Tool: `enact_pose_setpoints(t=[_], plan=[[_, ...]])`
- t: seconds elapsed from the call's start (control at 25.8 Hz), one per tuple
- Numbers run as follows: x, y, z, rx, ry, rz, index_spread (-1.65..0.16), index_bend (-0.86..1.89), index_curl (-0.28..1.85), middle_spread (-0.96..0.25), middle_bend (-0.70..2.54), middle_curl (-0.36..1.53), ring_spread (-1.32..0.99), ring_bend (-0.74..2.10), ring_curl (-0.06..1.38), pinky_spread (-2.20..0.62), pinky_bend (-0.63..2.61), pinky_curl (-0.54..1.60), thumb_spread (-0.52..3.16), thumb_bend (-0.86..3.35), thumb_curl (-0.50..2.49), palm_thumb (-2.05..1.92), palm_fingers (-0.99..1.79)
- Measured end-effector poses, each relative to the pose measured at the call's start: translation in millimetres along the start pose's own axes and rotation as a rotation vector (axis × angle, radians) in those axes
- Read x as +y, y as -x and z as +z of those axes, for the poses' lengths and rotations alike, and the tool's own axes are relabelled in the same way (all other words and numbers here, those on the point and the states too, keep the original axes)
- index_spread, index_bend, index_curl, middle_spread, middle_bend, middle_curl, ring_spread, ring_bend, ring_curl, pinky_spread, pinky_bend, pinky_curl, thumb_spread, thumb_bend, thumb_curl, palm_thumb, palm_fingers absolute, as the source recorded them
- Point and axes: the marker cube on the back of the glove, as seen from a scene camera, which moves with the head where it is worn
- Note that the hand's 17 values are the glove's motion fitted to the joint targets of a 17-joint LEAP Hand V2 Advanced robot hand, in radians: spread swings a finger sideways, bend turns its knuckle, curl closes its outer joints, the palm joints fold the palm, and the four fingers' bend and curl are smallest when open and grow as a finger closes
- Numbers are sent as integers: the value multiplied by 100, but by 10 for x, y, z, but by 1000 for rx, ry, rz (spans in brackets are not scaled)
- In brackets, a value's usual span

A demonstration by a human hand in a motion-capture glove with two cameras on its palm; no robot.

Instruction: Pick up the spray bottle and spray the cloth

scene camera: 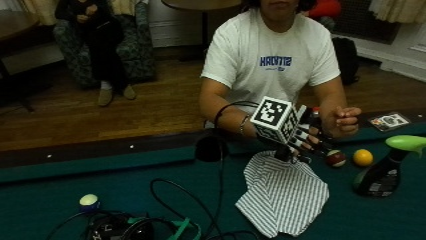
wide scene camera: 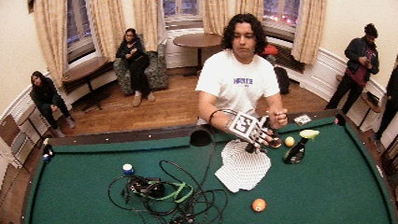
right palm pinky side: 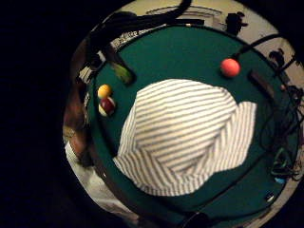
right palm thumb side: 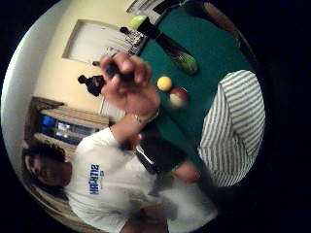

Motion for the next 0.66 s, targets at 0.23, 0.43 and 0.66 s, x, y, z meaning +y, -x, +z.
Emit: enact_pose_setpoints(t=[0.23,0.43,0.66], plan=[[532,124,-160,134,93,-91,-43,13,30,-18,22,36,-15,33,33,18,29,35,89,-4,41,36,36],[822,272,-322,196,136,-149,-43,13,29,-18,21,36,-15,32,32,17,30,35,89,-4,40,36,35],[966,388,-519,186,147,-167,-43,13,27,-18,20,36,-16,30,32,17,30,35,90,-4,38,35,34]])
